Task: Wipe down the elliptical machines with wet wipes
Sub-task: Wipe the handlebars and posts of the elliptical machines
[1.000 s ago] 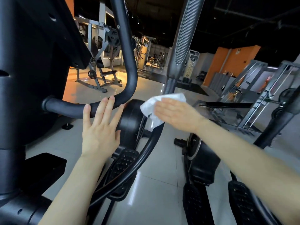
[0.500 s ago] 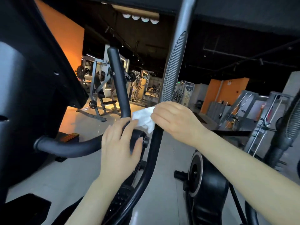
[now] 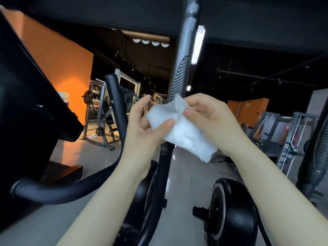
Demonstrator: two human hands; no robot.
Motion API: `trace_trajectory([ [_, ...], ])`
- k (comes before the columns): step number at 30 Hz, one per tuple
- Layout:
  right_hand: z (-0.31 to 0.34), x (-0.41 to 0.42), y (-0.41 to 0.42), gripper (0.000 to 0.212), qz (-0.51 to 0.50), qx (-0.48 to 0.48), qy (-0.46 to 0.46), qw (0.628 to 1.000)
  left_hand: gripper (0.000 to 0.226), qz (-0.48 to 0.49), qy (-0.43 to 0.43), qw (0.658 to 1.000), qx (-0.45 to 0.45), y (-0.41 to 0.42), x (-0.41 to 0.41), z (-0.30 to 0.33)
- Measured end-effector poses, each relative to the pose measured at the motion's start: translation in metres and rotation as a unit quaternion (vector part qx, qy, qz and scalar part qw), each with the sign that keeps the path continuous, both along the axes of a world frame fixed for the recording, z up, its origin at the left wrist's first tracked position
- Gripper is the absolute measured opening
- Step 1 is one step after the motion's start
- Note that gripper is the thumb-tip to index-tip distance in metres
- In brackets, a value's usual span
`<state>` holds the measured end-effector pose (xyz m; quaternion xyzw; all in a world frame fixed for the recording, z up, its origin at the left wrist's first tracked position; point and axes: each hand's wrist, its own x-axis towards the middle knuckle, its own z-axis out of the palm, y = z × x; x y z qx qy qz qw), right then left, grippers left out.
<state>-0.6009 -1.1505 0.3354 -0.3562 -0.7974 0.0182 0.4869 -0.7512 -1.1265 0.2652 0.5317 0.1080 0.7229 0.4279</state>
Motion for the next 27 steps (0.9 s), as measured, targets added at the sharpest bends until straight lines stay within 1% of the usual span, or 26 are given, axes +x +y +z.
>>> trace_trajectory([
  [1, 0.001, 0.003, -0.001, 0.015, 0.009, -0.028, 0.003, 1.0, 0.06, 0.017, -0.006, 1.0, -0.005, 0.001, 0.0, 0.001],
  [3, 0.001, 0.007, -0.001, 0.014, 0.01, -0.073, -0.021, 0.997, 0.05, 0.083, 0.009, 0.996, 0.015, 0.005, -0.002, 0.003],
  [5, 0.0, 0.011, 0.001, 0.015, -0.031, -0.055, -0.061, 0.996, 0.045, 0.176, 0.058, 0.98, 0.07, 0.003, -0.003, 0.007],
  [7, 0.001, 0.011, 0.003, 0.022, -0.083, -0.012, -0.055, 0.995, 0.044, 0.261, 0.134, 0.943, 0.154, -0.004, -0.004, 0.009],
  [8, 0.002, 0.011, 0.004, 0.026, -0.078, -0.006, -0.025, 0.997, 0.043, 0.293, 0.182, 0.916, 0.204, -0.009, -0.004, 0.007],
  [9, 0.004, 0.01, 0.004, 0.029, -0.053, -0.014, 0.023, 0.998, 0.043, 0.313, 0.232, 0.887, 0.248, -0.012, -0.002, 0.004],
  [10, 0.007, 0.009, 0.004, 0.032, -0.019, -0.031, 0.079, 0.996, 0.045, 0.317, 0.277, 0.864, 0.275, -0.015, 0.0, 0.0],
  [11, 0.009, 0.009, 0.003, 0.034, 0.019, -0.056, 0.136, 0.989, 0.048, 0.299, 0.309, 0.858, 0.282, -0.016, 0.001, -0.003],
  [13, 0.013, 0.01, 0.001, 0.032, 0.097, -0.109, 0.223, 0.964, 0.052, 0.264, 0.337, 0.858, 0.283, -0.016, 0.002, -0.006],
  [14, 0.013, 0.009, 0.001, 0.027, 0.135, -0.131, 0.244, 0.951, 0.052, 0.255, 0.339, 0.86, 0.285, -0.016, 0.001, -0.006],
  [16, 0.013, 0.007, -0.002, 0.016, 0.169, -0.137, 0.229, 0.949, 0.048, 0.226, 0.329, 0.873, 0.28, -0.016, -0.002, 0.001],
  [18, 0.022, 0.004, -0.001, 0.03, 0.17, -0.112, 0.233, 0.951, 0.037, 0.226, 0.291, 0.883, 0.291, -0.015, -0.008, 0.017],
  [19, 0.033, 0.003, 0.0, 0.038, 0.181, -0.095, 0.262, 0.943, 0.029, 0.24, 0.252, 0.89, 0.296, -0.013, -0.012, 0.028],
  [20, 0.047, 0.002, 0.002, 0.044, 0.182, -0.067, 0.292, 0.937, 0.022, 0.252, 0.204, 0.901, 0.287, -0.008, -0.016, 0.042],
  [21, 0.063, 0.002, 0.005, 0.045, 0.165, -0.012, 0.309, 0.936, 0.016, 0.262, 0.155, 0.915, 0.265, -0.001, -0.019, 0.059],
  [22, 0.083, 0.001, 0.009, 0.039, 0.116, 0.08, 0.307, 0.941, 0.017, 0.273, 0.119, 0.925, 0.237, 0.006, -0.022, 0.077],
  [23, 0.104, -0.001, 0.013, 0.028, 0.041, 0.208, 0.275, 0.938, 0.022, 0.293, 0.105, 0.927, 0.211, 0.014, -0.022, 0.094],
  [24, 0.124, -0.004, 0.018, 0.018, -0.042, 0.338, 0.218, 0.915, 0.032, 0.325, 0.115, 0.919, 0.19, 0.022, -0.02, 0.11],
  [25, 0.141, -0.006, 0.028, 0.014, -0.101, 0.44, 0.152, 0.879, 0.047, 0.359, 0.141, 0.905, 0.179, 0.03, -0.015, 0.12],
  [26, 0.155, -0.007, 0.039, 0.015, -0.125, 0.498, 0.088, 0.854, 0.065, 0.391, 0.174, 0.886, 0.18, 0.038, -0.007, 0.127],
  [27, 0.163, -0.01, 0.05, 0.018, -0.127, 0.506, 0.029, 0.853, 0.081, 0.42, 0.205, 0.864, 0.189, 0.046, 0.001, 0.129],
])
